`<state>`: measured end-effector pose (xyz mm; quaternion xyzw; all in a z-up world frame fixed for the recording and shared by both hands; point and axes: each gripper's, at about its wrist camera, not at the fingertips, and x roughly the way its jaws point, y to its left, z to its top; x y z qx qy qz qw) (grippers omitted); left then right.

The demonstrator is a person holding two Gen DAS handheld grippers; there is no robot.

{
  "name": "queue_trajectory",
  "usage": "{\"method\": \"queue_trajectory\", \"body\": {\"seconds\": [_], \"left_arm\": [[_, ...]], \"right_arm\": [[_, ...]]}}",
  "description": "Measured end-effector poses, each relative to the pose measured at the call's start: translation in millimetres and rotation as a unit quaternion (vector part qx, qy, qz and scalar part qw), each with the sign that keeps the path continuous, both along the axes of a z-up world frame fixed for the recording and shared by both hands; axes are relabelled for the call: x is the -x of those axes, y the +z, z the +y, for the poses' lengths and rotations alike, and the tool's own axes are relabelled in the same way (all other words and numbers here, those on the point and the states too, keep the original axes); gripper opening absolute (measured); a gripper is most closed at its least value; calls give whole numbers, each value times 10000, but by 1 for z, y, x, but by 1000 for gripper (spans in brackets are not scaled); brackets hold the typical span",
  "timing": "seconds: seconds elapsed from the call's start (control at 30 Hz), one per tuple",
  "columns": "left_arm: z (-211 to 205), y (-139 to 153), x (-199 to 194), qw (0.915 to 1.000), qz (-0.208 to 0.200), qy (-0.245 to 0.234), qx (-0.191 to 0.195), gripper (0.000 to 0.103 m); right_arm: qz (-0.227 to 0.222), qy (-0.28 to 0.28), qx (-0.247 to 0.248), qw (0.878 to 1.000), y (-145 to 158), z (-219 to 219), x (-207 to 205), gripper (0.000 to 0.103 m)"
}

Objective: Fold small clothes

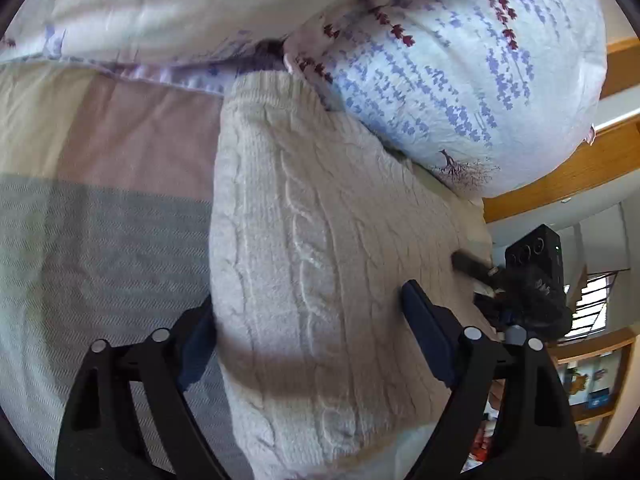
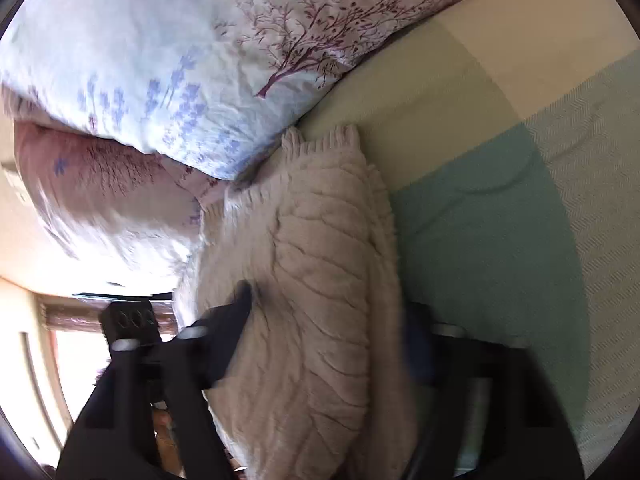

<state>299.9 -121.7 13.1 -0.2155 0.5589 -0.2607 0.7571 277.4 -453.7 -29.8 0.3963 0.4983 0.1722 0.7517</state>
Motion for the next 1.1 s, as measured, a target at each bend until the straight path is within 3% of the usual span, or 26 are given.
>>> {"method": "queue_trajectory", "body": {"seconds": [0.1, 0.17, 0.27, 0.33, 0.37, 0.4, 0.43, 0.47, 0.53, 0.6, 0.73, 0.77, 0.8, 0.9, 0.97, 1.03, 1.1], "left_arm": [[15, 3, 3, 9988, 125, 12, 479, 39], [33, 22, 14, 9975, -36, -195, 675, 36], [58, 58, 41, 9966, -648, -374, 334, 37], [79, 62, 49, 9968, -771, -190, -27, 42], [94, 59, 50, 9951, -801, -43, -573, 55], [94, 55, 48, 9907, -817, 94, -1086, 59], [97, 51, 48, 9846, -782, 262, -1540, 59], [103, 52, 52, 9809, -759, 408, -1741, 58], [115, 66, 72, 9794, -1040, 661, -1600, 66], [129, 81, 103, 9693, -1477, 900, -1748, 88], [145, 94, 144, 9603, -1754, 1079, -1885, 95], [150, 92, 146, 9589, -1735, 1122, -1944, 101], [149, 90, 153, 9555, -1738, 1183, -2070, 101], [134, 78, 158, 9483, -1760, 1248, -2328, 101], [131, 68, 168, 9480, -1673, 1304, -2372, 101], [130, 60, 177, 9492, -1606, 1286, -2379, 101], [130, 55, 186, 9468, -1547, 1277, -2515, 101]], "right_arm": [[-151, -137, -466, 9987, 6, 6, 10, 32], [-388, 5, -660, 9971, 22, 22, 20, 31], [-650, 450, -677, 9946, 42, 60, 32, 30], [-669, 671, -460, 9944, 43, 85, 32, 31], [-571, 739, -174, 9955, 37, 98, 28, 34], [-441, 795, 54, 9958, 31, 106, 22, 35], [-166, 826, 574, 9948, 20, 116, 16, 43], [-18, 695, 982, 9927, 16, 118, 13, 52], [-316, 196, 809, 9960, 28, 108, 26, 53], [-737, -215, 594, 9953, 43, 95, 43, 54], [-410, -34, 421, 9983, 34, 98, 39, 51], [-359, 77, 372, 9986, 29, 99, 34, 17], [-370, 130, 474, 9981, 26, 106, 31, 9], [-547, -217, 963, 9936, 32, 107, 18, 8], [-367, -535, 901, 9938, 24, 96, 10, 8], [-205, -536, 949, 9938, 19, 88, 6, 8], [-381, -481, 1131, 9917, 31, 92, 14, 14]]}}
